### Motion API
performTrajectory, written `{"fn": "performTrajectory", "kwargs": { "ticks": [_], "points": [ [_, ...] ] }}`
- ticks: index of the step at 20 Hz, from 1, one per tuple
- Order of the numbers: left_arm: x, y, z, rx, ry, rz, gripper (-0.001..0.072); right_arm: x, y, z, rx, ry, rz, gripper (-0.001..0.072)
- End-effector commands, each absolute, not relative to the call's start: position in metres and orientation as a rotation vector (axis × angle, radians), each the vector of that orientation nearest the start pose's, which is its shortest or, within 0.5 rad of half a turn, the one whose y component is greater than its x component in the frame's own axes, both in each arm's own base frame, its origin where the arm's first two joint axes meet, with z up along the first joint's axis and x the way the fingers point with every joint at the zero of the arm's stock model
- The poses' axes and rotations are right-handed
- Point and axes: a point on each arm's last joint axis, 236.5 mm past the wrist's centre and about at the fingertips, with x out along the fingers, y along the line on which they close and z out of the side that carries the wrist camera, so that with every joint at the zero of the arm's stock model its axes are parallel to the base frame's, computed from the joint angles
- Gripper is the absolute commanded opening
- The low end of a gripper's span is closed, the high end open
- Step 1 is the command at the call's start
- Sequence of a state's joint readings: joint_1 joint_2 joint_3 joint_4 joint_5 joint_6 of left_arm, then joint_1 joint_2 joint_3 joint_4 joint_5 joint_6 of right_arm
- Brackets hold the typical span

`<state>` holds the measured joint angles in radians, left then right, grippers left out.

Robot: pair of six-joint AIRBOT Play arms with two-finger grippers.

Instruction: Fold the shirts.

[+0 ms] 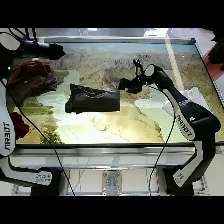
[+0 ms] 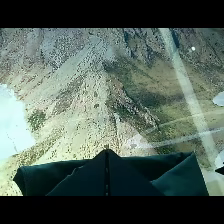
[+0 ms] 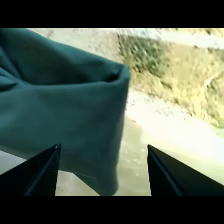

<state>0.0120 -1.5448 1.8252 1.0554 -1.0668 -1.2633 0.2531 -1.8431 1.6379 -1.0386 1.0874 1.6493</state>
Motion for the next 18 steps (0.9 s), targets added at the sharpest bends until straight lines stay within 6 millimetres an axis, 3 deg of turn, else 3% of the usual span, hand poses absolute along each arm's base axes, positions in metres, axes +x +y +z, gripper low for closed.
{"fn": "performTrajectory", "kwargs": {
  "ticks": [1,4,7,11,12,14,18],
  "points": [
    [0.535,-0.095,0.192,-0.124,0.699,-0.429,0.001,0.447,0.233,-0.078,0.524,1.497,0.395,0.0609],
    [0.535,-0.095,0.192,-0.123,0.702,-0.431,0.001,0.45,0.27,-0.092,0.661,1.487,0.487,0.0609],
    [0.535,-0.095,0.192,-0.107,0.698,-0.436,0.001,0.475,0.308,-0.083,0.814,1.352,0.581,0.0609],
    [0.535,-0.095,0.192,-0.096,0.696,-0.44,0.001,0.479,0.328,-0.087,0.877,1.324,0.602,0.0597],
    [0.535,-0.095,0.192,-0.095,0.696,-0.44,0.001,0.479,0.33,-0.085,0.88,1.321,0.607,0.0528],
    [0.535,-0.095,0.192,-0.095,0.696,-0.441,0.001,0.483,0.336,-0.072,0.877,1.28,0.667,0.0029],
    [0.532,-0.092,0.186,-0.076,0.719,-0.435,0.001,0.511,0.329,-0.023,0.851,1.153,0.747,0.0036]
  ]
}}
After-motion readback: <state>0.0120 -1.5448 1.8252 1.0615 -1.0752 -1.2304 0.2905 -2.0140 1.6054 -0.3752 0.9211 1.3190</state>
